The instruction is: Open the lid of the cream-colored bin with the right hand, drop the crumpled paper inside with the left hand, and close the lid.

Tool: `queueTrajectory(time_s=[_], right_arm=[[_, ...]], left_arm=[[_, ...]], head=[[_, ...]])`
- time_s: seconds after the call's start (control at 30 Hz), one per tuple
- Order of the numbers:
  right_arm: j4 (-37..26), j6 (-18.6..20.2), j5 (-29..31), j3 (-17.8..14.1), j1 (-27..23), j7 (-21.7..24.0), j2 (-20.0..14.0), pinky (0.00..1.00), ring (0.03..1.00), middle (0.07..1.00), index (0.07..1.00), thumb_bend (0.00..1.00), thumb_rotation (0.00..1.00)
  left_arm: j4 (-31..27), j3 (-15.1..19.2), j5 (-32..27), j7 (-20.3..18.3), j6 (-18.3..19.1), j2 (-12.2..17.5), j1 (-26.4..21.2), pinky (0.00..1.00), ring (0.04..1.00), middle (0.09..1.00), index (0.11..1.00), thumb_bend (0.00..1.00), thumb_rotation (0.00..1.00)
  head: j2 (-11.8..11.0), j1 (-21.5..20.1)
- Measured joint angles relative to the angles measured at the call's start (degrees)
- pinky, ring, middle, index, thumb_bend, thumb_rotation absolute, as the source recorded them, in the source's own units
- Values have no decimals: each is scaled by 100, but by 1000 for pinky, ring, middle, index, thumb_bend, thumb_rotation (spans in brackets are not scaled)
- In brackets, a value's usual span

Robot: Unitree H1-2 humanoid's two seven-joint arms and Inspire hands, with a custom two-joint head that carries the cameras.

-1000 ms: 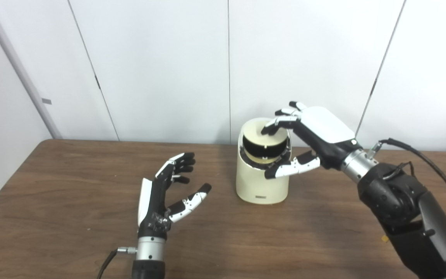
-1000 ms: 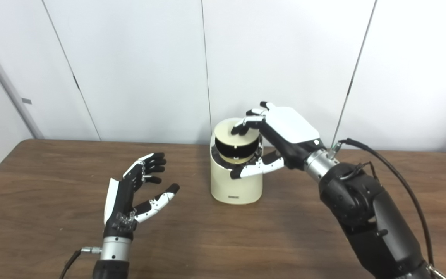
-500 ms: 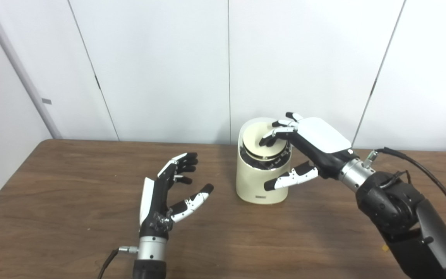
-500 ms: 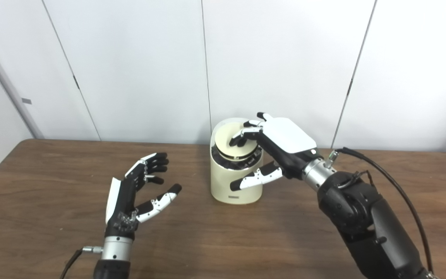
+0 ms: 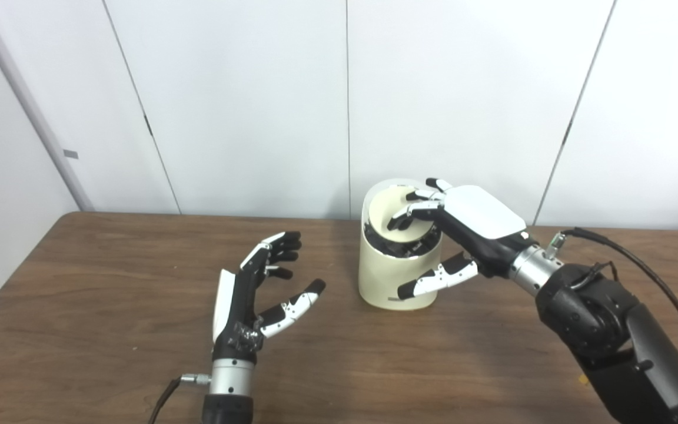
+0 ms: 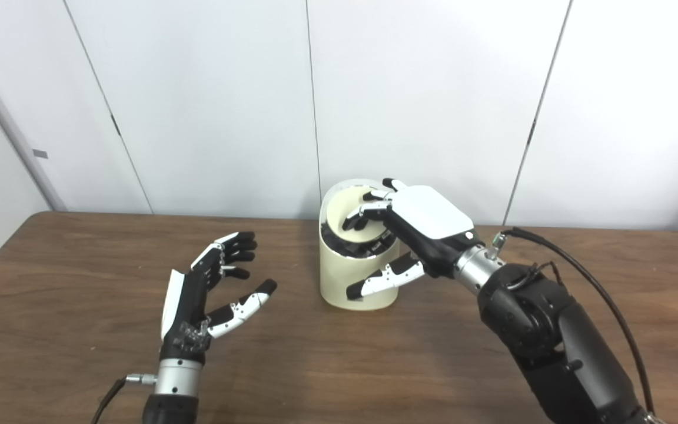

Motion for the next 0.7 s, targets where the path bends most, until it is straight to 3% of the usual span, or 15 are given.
queueTrajectory(time_s=[0.7], right_arm=[[23,-129,-169,6,43,-10,-41,999,883,695,702,751,572]], left_arm=[[-140,28,3,-50,109,-8,6,596,706,738,761,640,149]], head=[[123,9]])
